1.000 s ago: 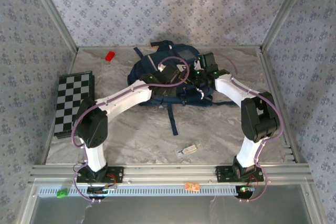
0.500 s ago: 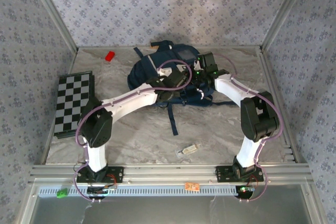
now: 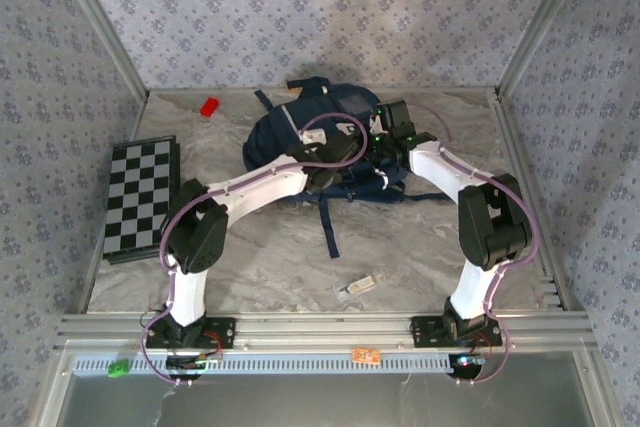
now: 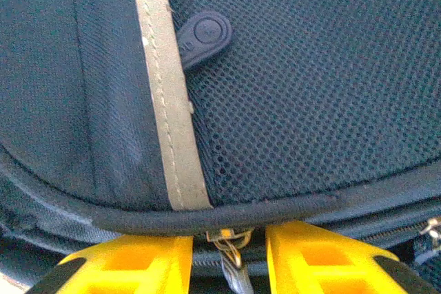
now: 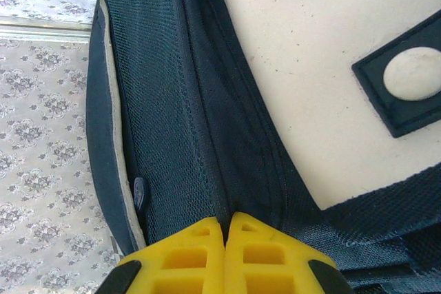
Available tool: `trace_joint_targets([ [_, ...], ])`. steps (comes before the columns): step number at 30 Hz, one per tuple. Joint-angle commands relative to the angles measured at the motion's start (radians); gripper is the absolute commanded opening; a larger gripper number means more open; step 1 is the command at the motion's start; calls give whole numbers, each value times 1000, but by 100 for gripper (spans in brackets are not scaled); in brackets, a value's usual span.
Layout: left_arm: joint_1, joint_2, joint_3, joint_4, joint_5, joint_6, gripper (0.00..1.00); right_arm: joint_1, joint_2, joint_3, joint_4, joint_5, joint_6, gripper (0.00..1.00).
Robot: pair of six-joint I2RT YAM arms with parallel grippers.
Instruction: Pack the student bag
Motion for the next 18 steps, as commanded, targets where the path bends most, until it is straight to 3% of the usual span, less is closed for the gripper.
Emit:
trace_joint_targets([
  [1, 11, 11, 42, 3, -30, 25, 30, -7, 5, 33, 33, -25, -10, 0],
  [16, 20, -74, -13, 40, 13, 120, 0, -8, 14, 33, 34, -31, -16, 0],
  [18, 23, -87, -25, 43, 22, 137, 0, -9, 14, 28, 32, -28, -15, 0],
])
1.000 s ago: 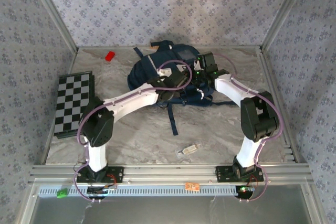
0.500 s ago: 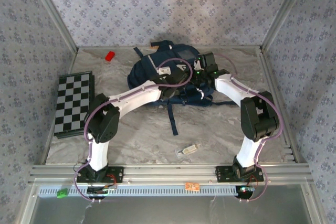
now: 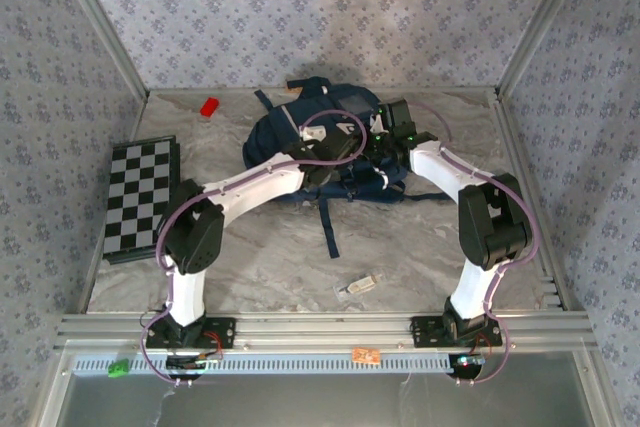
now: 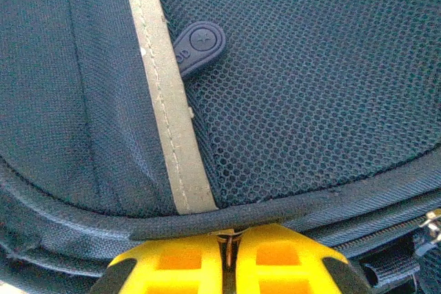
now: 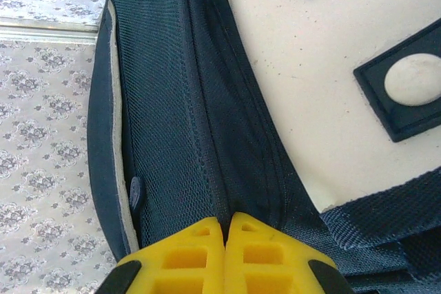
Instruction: Pack the student bag
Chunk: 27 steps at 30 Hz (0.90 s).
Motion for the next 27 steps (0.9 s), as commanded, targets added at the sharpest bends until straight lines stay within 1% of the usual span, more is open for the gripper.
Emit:
trace_joint_targets([
  [1, 14, -71, -22, 32, 9, 50, 0, -4, 9, 24, 25, -18, -14, 0],
  [4, 32, -105, -59, 34, 49, 63, 0, -5, 6, 20, 27, -11, -14, 0],
  [11, 73, -195, -160, 61, 137, 170, 0, -10, -8, 23, -2, -4, -24, 0],
  [14, 79, -210, -151, 64, 185, 184, 0, 2, -21, 7, 2, -11, -8, 0],
  [16, 77, -209, -136, 89, 234, 193, 0, 18, -32, -18, 34, -17, 25, 0],
  [18, 77, -200, -123, 90, 251, 190, 0, 28, -34, -34, 58, -22, 68, 1],
  [20, 78, -191, -113, 86, 258, 192, 0, 41, -33, -43, 82, -25, 113, 13],
  [23, 77, -184, -112, 80, 253, 191, 0, 78, -38, -49, 109, -9, 167, 35],
  [25, 77, -183, -112, 74, 249, 191, 0, 95, -39, -53, 122, 23, 202, 44],
  [27, 77, -183, -114, 74, 250, 192, 0, 107, -36, -58, 130, 62, 222, 47],
])
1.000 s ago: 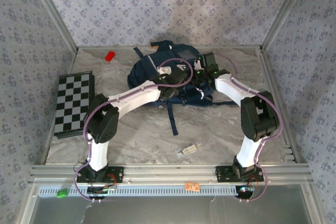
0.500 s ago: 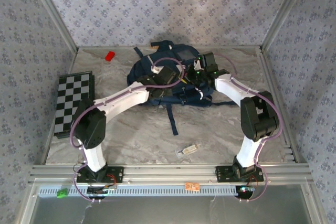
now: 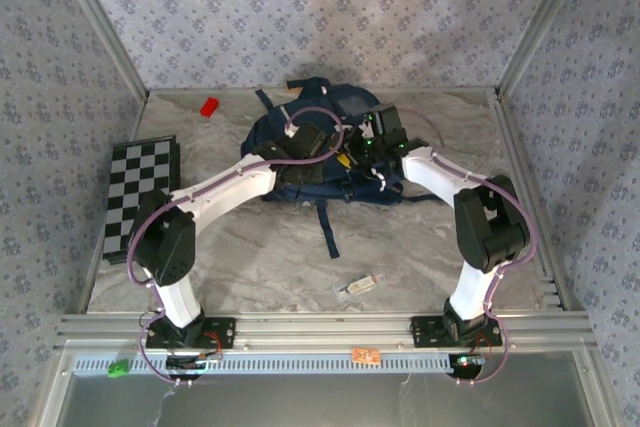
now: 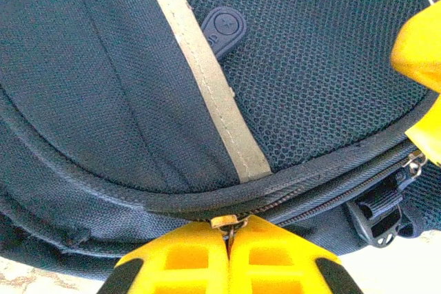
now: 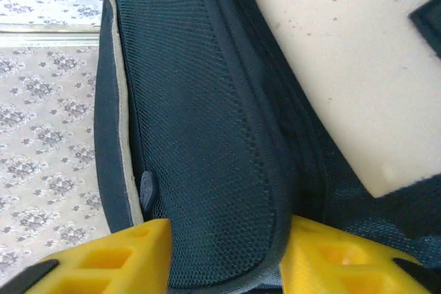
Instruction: Pack the student bag
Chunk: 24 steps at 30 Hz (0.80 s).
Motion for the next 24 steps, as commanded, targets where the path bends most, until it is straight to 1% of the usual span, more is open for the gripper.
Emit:
trace_joint_targets([
  [1, -7, -24, 42, 8, 23, 22, 0, 38, -21, -14, 50, 35, 73, 46],
  [2, -6, -23, 43, 6, 22, 24, 0, 40, -11, -14, 59, 41, 79, 43],
  [5, -6, -26, 43, -6, 17, 31, 0, 31, 9, -11, 79, 41, 89, 26],
  [8, -7, -30, 44, -39, -2, 42, 0, 16, 4, -5, 47, 46, 48, 9],
  [10, -7, -36, 36, -58, -17, 53, 0, 4, -7, -5, 18, 48, 6, 1],
  [13, -7, -49, 16, -81, -34, 70, 0, -18, -14, 10, -40, 22, -76, 0],
  [15, -7, -54, 14, -115, -31, 77, 0, -38, -8, 26, -68, -35, -137, 0],
  [17, -10, -54, 18, -149, -5, 75, 0, -64, -8, 42, -120, -60, -200, 0],
  [19, -19, -52, 14, -159, 45, 55, 0, -94, -6, 65, -165, -81, -280, 0],
  [22, -65, -30, 14, -155, 124, 5, 0, -137, 40, 168, -280, -129, -396, 0],
  [24, -111, -3, 33, -154, 130, -23, 0, -157, 100, 254, -358, -178, -445, 0],
])
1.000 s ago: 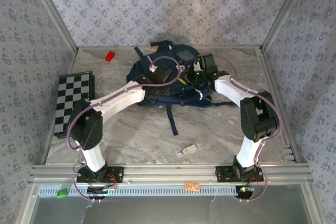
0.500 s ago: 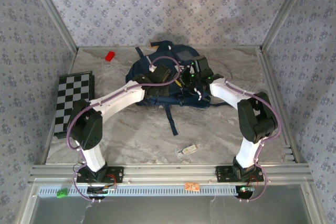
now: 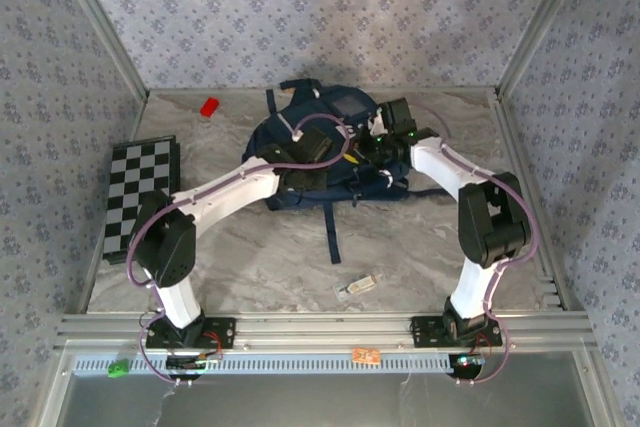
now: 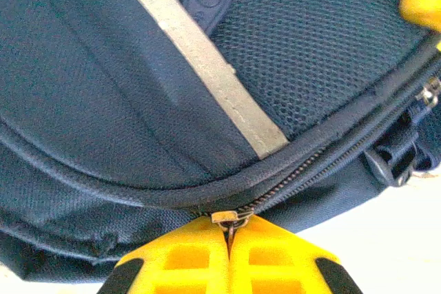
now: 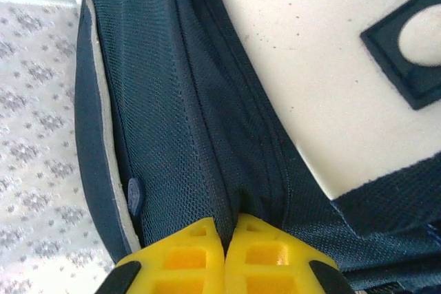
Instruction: Pack the student bag
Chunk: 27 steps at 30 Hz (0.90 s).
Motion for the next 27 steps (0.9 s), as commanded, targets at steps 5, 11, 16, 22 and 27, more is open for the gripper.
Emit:
trace_joint_targets([
  [5, -114, 51, 69, -45, 99, -109, 0, -69, 166, 286, -206, -56, -238, 0],
  [11, -58, 47, 88, -28, 37, -110, 0, -74, 122, 289, -286, -76, -262, 30],
  [16, -26, 28, 76, 7, 51, -93, 0, -67, -26, 55, -138, -114, -100, 46],
  [22, -25, 20, 68, 6, 39, -80, 0, 2, -103, -145, 124, -124, 148, 48],
  [27, -26, 20, 61, 12, 47, -73, 0, 53, -79, -132, 162, -63, 199, 47],
])
